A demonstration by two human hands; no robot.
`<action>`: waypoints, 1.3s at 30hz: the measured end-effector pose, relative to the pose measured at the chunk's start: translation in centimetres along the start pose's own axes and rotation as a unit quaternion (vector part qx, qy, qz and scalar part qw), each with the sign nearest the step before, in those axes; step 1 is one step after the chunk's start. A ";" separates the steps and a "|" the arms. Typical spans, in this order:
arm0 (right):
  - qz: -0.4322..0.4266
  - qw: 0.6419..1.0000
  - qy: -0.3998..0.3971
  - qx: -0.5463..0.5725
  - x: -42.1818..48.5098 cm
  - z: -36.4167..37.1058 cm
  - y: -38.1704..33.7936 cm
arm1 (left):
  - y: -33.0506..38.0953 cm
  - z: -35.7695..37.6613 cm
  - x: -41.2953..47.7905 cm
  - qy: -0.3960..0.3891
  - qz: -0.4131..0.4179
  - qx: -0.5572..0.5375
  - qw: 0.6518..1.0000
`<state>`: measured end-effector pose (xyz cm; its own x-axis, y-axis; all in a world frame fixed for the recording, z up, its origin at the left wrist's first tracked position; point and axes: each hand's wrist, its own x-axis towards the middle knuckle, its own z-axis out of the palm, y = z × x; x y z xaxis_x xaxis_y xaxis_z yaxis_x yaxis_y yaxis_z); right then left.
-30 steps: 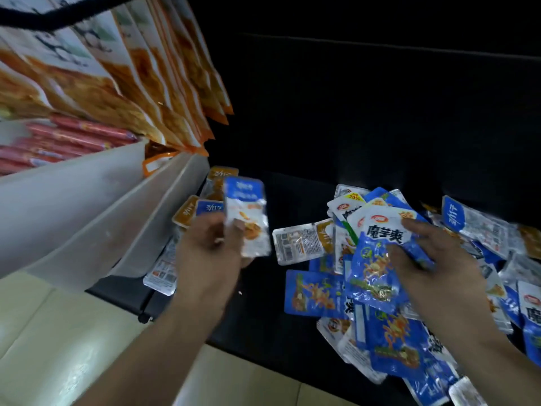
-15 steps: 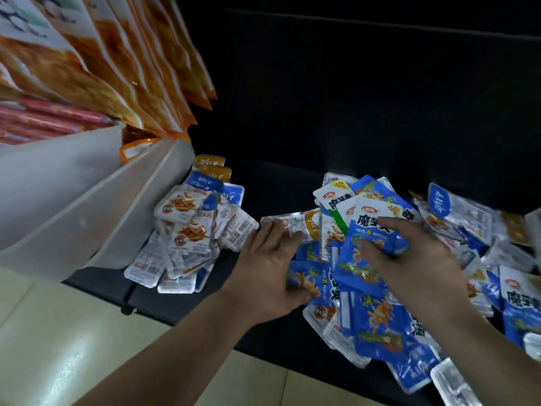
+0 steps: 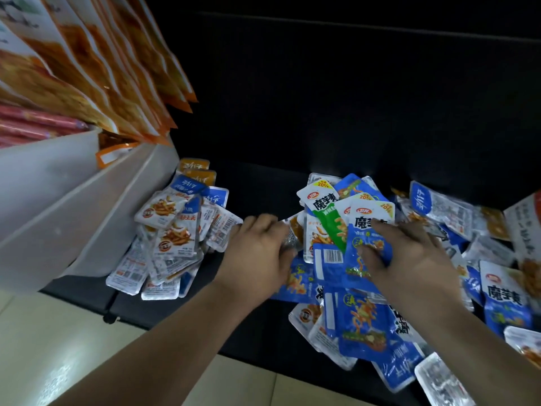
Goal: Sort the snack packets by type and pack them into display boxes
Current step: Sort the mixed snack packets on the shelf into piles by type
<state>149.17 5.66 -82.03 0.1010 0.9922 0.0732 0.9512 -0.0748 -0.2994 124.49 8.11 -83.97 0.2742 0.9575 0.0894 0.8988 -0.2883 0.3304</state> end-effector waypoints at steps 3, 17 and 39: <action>0.024 0.999 -0.016 0.016 0.2 -0.1 0.3 | 0.9 0.0 2.1 -0.075 -0.065 -0.003 0.995; -0.156 0.982 0.073 0.075 -0.8 -0.8 -5.2 | -2.0 -5.8 -3.5 0.050 -0.235 -0.325 0.915; -0.114 0.993 -0.029 0.031 0.8 1.4 -7.8 | -4.9 -6.2 -4.1 0.092 -0.053 -0.012 0.994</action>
<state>141.41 7.22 -80.96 -0.1341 0.9867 0.0916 0.9270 0.1576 -0.3402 116.81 5.70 -80.10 0.1091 0.9688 0.2223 0.9105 -0.1871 0.3688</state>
